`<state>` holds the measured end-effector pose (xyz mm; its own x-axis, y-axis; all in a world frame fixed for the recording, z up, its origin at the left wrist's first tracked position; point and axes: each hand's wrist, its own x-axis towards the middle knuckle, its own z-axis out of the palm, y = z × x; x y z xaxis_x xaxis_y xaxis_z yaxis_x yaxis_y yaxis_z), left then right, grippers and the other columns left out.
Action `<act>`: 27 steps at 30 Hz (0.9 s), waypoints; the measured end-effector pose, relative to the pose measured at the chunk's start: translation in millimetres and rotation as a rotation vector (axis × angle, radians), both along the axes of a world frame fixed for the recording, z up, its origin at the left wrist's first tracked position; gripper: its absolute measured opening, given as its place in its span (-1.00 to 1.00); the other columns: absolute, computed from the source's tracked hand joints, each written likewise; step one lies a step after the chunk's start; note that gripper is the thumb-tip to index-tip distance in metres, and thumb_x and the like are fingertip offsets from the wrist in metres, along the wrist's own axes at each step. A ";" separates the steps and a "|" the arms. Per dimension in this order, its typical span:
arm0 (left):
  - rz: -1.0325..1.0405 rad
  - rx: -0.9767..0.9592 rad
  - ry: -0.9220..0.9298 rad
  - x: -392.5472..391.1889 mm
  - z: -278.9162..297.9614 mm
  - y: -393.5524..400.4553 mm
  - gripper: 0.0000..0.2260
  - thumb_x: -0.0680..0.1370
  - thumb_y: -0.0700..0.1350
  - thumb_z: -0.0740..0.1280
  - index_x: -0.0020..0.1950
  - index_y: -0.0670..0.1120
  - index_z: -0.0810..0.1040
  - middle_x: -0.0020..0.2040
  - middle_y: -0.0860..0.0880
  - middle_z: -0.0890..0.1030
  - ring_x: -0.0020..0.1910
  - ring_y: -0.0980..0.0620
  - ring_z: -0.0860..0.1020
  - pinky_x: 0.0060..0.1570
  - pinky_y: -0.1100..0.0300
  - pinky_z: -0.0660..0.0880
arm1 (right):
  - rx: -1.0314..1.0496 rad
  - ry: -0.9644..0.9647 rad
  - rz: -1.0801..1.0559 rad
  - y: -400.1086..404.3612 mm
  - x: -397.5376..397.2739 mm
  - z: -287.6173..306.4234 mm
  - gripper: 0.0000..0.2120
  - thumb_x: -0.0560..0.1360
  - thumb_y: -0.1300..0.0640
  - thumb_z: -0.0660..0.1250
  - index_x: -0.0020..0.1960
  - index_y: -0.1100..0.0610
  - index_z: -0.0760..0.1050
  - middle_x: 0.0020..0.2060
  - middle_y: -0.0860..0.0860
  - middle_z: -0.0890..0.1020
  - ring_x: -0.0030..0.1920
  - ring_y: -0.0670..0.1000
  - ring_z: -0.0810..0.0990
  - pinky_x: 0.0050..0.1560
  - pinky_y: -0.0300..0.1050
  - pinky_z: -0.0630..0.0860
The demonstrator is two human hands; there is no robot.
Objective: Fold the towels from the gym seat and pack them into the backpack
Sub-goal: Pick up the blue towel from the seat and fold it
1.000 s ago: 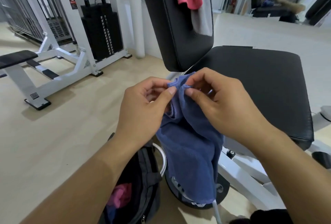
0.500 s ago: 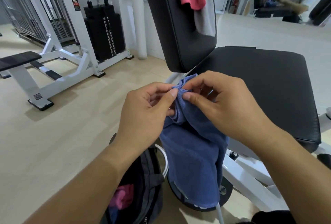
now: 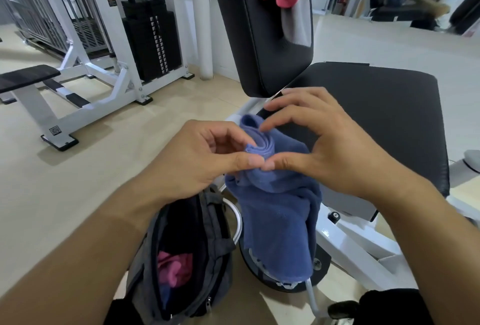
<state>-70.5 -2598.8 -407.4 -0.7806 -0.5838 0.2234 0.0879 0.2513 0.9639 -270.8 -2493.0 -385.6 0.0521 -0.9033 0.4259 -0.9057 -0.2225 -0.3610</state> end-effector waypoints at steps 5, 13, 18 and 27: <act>-0.253 0.064 -0.104 23.9 4.2 -3.4 -0.91 0.32 -0.08 0.54 -0.21 0.04 0.73 -0.26 0.03 0.71 -0.29 0.18 0.64 -0.25 0.34 0.56 | 0.116 0.101 0.127 8.6 19.5 -3.0 -0.57 0.34 -0.42 0.38 0.05 -0.16 0.60 0.37 -0.24 0.49 0.58 -0.12 0.15 0.59 -0.04 0.03; -0.400 0.066 -0.045 57.5 6.6 -2.2 -0.84 0.33 0.03 0.62 -0.13 0.05 0.76 -0.20 0.08 0.71 -0.18 0.15 0.66 -0.10 0.32 0.55 | 0.201 -0.147 0.158 21.9 70.3 1.7 -0.44 0.23 -0.32 0.57 -0.03 -0.08 0.34 0.03 -0.09 0.65 0.14 0.02 0.60 0.13 0.05 0.53; -0.386 0.123 0.011 82.1 13.4 -2.2 -0.81 0.30 0.01 0.65 -0.19 -0.03 0.77 -0.24 0.03 0.70 -0.27 0.11 0.65 -0.22 0.29 0.56 | 0.269 -0.465 0.143 28.4 101.1 -9.0 -0.39 0.17 -0.26 0.60 0.04 -0.13 0.35 -0.01 -0.14 0.64 -0.16 0.02 0.67 -0.12 0.09 0.63; -0.218 0.039 -0.139 103.1 6.2 6.2 -0.74 0.25 0.12 0.65 -0.19 0.01 0.77 -0.22 -0.04 0.71 -0.24 0.06 0.65 -0.21 0.27 0.55 | 0.407 -0.158 0.192 24.9 108.7 -27.1 -0.63 0.36 -0.27 0.52 0.00 -0.04 0.62 0.07 -0.13 0.60 0.17 -0.07 0.50 0.16 -0.04 0.48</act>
<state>32.5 -2592.7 -401.2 -0.9107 -0.4041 0.0860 0.0022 0.2035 0.9791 -162.1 -2468.1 -412.6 0.1979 -0.9786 0.0559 -0.7888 -0.1928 -0.5836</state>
